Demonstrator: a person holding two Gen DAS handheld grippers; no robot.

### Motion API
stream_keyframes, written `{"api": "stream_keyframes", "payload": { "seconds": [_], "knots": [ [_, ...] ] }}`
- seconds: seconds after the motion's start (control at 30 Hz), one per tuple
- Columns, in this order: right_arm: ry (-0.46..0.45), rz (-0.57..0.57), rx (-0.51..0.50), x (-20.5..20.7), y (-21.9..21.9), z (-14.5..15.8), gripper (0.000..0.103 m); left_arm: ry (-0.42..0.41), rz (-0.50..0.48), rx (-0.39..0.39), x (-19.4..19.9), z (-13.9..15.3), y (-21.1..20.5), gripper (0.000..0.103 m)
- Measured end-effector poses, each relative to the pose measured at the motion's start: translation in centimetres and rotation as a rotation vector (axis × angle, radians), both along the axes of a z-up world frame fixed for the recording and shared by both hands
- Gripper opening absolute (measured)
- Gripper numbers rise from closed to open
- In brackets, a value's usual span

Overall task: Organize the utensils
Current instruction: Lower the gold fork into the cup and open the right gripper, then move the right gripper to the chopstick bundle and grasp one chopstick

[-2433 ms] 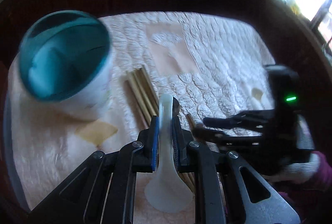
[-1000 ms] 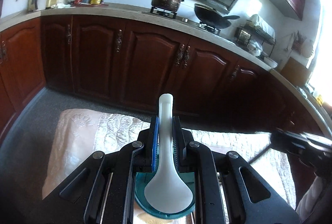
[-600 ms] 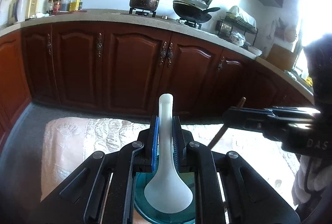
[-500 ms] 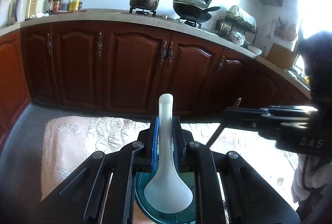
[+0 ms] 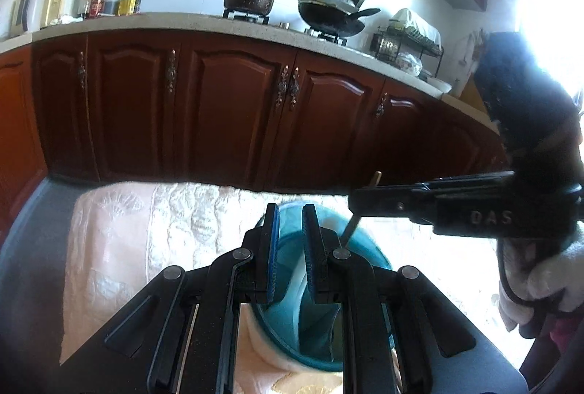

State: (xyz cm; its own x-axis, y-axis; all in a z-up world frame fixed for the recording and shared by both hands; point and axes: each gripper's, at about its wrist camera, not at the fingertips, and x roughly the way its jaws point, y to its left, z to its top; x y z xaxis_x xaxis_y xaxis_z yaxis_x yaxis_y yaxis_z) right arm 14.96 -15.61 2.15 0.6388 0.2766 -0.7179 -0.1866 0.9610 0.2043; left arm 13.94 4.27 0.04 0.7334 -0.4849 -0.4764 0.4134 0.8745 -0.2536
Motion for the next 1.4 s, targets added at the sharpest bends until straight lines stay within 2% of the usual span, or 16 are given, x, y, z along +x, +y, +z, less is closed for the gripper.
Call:
{"api": "stream_keyframes", "payload": {
  "seconds": [0.27,0.37,0.4,0.43,0.63,0.73,0.77,0.87,1.03,1.4],
  "knots": [
    [0.075,-0.005,0.067,1.3,-0.4,-2.4,0.007,0.03,0.012,-0.004,-1.0,-0.2,0.4,0.014],
    [0.078,-0.019,0.078,0.8,-0.5,-2.2,0.007,0.037,0.015,-0.004,-1.7,0.1,0.5,0.037],
    [0.068,-0.022,0.074,0.5,-0.5,-2.0,0.007,0.039,0.016,-0.006,-2.0,0.2,0.6,0.043],
    [0.061,-0.023,0.073,0.1,-0.5,-1.7,0.008,0.04,0.019,-0.004,-2.3,0.3,0.6,0.044],
    [0.015,-0.044,0.111,-2.8,-1.7,0.3,0.015,0.051,0.024,0.024,-3.7,1.0,0.4,0.049],
    [-0.014,-0.057,0.108,-4.8,-2.5,1.0,0.031,0.052,0.033,0.037,-4.7,1.4,0.3,0.05],
    [-0.022,-0.061,0.107,-5.5,-2.6,1.2,0.032,0.051,0.036,0.041,-4.9,1.5,0.2,0.053],
    [-0.032,-0.084,0.096,-7.6,-3.2,1.2,0.032,0.057,0.038,0.054,-5.9,1.7,-0.3,0.057],
    [-0.027,-0.117,0.081,-10.7,-4.5,0.6,0.032,0.055,0.051,0.109,-7.5,2.0,-1.9,0.057],
    [0.044,-0.2,0.082,-15.0,-7.3,-2.8,0.033,0.075,0.041,0.165,-10.3,1.7,-4.4,0.057]
  ]
}}
